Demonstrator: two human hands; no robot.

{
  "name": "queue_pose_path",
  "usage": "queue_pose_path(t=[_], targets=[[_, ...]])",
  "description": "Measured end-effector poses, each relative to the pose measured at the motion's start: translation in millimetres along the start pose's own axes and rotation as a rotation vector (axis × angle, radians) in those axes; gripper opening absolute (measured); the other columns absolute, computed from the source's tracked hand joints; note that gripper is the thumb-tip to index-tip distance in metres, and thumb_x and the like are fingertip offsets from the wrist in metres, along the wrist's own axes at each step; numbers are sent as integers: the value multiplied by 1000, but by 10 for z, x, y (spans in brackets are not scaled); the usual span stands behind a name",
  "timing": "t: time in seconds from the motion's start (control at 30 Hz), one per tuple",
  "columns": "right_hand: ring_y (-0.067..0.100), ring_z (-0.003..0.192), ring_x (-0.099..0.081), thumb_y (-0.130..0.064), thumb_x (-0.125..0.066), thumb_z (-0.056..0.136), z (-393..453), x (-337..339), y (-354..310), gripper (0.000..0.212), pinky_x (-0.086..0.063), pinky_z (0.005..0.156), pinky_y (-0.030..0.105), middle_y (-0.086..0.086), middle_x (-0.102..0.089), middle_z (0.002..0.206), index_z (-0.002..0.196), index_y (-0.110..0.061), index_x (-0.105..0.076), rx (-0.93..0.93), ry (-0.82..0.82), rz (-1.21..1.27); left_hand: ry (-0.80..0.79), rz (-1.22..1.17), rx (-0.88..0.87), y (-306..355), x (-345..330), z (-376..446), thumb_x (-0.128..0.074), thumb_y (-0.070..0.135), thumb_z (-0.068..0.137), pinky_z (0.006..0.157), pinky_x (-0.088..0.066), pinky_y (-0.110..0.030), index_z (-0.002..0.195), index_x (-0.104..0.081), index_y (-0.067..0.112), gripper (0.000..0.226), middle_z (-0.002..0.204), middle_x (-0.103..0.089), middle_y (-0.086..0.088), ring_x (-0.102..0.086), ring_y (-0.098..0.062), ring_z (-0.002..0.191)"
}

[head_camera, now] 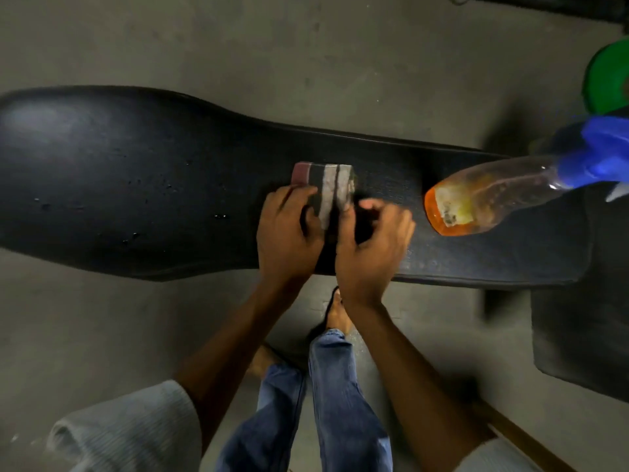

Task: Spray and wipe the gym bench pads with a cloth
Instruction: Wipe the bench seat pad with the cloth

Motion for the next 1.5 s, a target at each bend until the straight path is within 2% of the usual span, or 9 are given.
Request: queue_pose_path(t=[0.13,0.3,0.43,0.63,0.8,0.9,1.07,1.23,1.5], targets=[[33,111,-58,-42,-70,101,165,-359,-256,39,-46,94,46,16,-62,122,122,-9,-66,122,-106,-207,34,30,118,-301,183,63,-63,20,102,98,-49,-34,121,-69,16,20,125,-69,-5,-59,-19,116],[37,141,-51,-51,-70,99,319,-533,-179,73,-38,114,49,17,-58,152,157,-11,-49,-123,-198,-340,-24,-13,133,-296,217,87,-57,30,105,93,-53,-33,117,-69,19,21,115,-72,0,-63,-15,105],[27,138,-60,-21,-76,98,291,-559,-323,58,-47,119,49,10,-65,147,152,-10,-57,-102,-192,-75,-1,-8,159,-411,263,64,-53,35,105,89,-52,-29,121,-67,20,26,113,-72,2,-64,-14,104],[-7,114,-65,-2,-70,101,211,-718,-840,40,-55,95,13,14,-66,130,140,1,-65,158,-319,292,120,-381,254,-623,515,142,-53,53,107,92,-51,-15,136,-63,26,40,121,-72,4,-63,-14,110],[8,117,-66,-8,-75,100,315,-1001,-1009,50,-55,97,11,16,-63,133,147,-1,-60,133,-333,324,156,-568,301,-886,738,317,-66,29,104,90,-64,-54,115,-72,11,22,107,-78,-1,-77,-18,100],[11,117,-62,-11,-71,101,340,-1091,-1074,51,-54,98,14,19,-57,134,150,-4,-59,219,-304,205,109,-419,269,-899,818,499,-61,43,101,97,-60,-52,121,-71,18,33,105,-79,3,-76,-13,98],[38,156,-41,-39,-60,105,177,-1410,-1059,62,-35,127,60,20,-46,165,161,-14,-49,419,-321,-270,215,180,221,-1021,1043,497,-56,32,101,117,-38,-43,152,-54,12,55,153,-59,-11,-49,-31,142],[39,168,-17,-48,-33,114,31,-1815,-1084,63,-16,136,59,15,-27,179,171,-21,-32,533,-455,-419,161,433,200,-1361,1011,357,-37,47,109,134,-3,-58,167,-31,12,68,177,-21,-15,-14,-33,166],[37,168,-16,-46,-37,115,-172,-1779,-1087,61,-17,136,57,13,-27,179,172,-23,-29,706,-552,-466,109,544,139,-1483,1087,319,-33,54,110,133,-5,-64,169,-24,13,72,179,-12,-16,-7,-32,167]])
Point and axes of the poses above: each hand's wrist, its own z-axis towards the middle knuckle, its own x-axis out of the back of the hand, y = z × x, the point moved 8 cm from there along z, towards the middle knuckle
